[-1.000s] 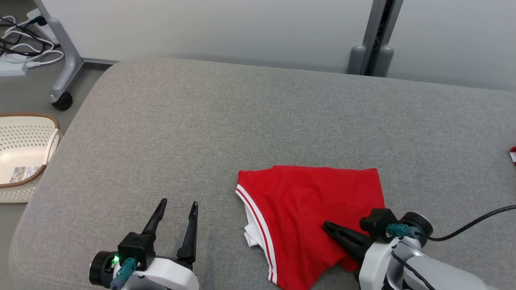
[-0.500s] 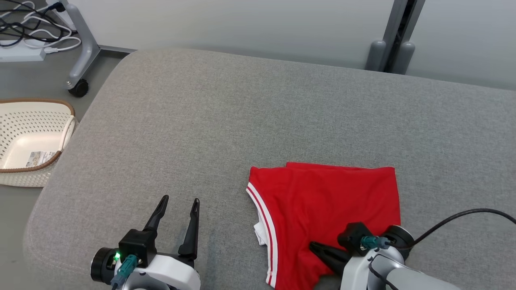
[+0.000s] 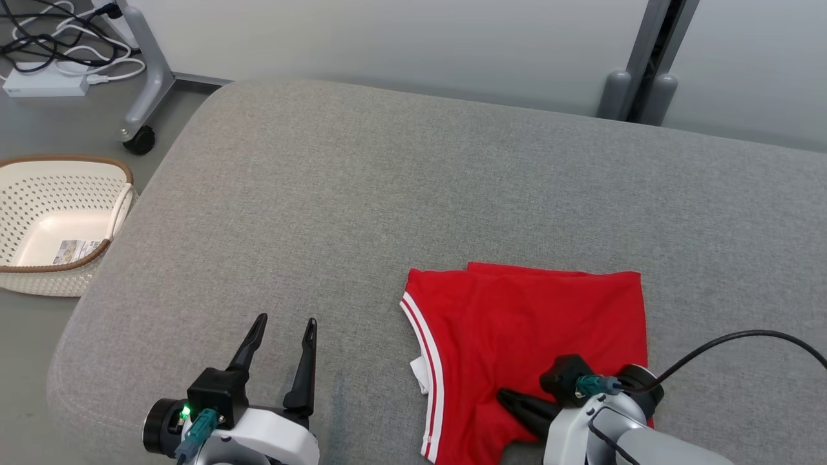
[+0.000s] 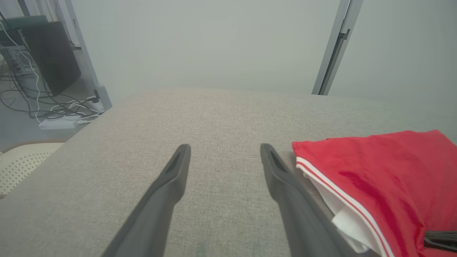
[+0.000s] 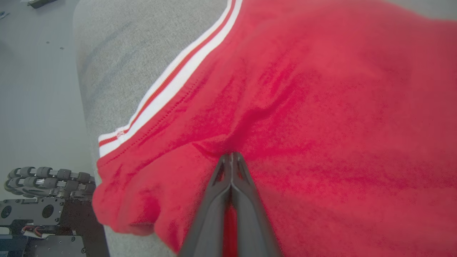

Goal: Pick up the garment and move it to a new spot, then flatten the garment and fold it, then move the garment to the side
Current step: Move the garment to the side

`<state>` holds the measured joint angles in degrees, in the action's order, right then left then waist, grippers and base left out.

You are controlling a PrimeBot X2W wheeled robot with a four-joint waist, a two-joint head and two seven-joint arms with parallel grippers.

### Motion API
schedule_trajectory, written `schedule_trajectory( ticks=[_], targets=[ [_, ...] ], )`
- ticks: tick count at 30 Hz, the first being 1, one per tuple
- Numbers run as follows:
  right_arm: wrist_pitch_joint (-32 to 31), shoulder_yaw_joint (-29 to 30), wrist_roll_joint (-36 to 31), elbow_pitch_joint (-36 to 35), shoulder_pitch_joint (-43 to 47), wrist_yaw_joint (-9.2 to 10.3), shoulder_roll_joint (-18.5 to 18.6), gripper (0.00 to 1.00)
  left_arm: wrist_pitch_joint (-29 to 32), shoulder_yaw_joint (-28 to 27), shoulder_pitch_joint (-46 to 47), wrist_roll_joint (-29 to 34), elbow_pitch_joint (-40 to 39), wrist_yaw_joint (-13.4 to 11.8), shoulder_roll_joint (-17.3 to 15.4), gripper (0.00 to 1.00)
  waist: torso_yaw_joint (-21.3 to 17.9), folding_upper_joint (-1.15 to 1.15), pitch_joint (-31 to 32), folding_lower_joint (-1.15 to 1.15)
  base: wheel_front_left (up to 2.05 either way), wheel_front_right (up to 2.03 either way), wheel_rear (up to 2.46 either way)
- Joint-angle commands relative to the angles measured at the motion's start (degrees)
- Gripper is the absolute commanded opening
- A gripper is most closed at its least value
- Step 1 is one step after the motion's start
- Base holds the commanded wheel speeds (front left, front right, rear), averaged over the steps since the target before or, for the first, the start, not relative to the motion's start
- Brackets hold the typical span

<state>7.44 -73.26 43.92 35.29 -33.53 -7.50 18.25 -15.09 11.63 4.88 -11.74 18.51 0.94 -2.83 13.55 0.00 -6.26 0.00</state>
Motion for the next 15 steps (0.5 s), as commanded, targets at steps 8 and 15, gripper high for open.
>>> schedule_trajectory(
  ticks=[8, 15],
  targets=[
    [5.08, 0.33, 5.36, 0.35, -2.94, -0.01, 2.56, 0.00, -0.11, -1.13, -0.72, 0.64, -0.01, -0.13, -0.21, 1.00, -2.69, 0.00, 1.85, 0.00, 0.00, 0.00, 0.00],
    [7.50, 6.49, 6.95, 1.39, -4.16, -0.01, 5.13, 0.00, -0.11, -2.36, -1.56, 1.17, -0.39, 0.27, -0.20, 1.00, -5.42, 0.00, 3.65, 0.00, 0.00, 0.00, 0.00]
  ],
)
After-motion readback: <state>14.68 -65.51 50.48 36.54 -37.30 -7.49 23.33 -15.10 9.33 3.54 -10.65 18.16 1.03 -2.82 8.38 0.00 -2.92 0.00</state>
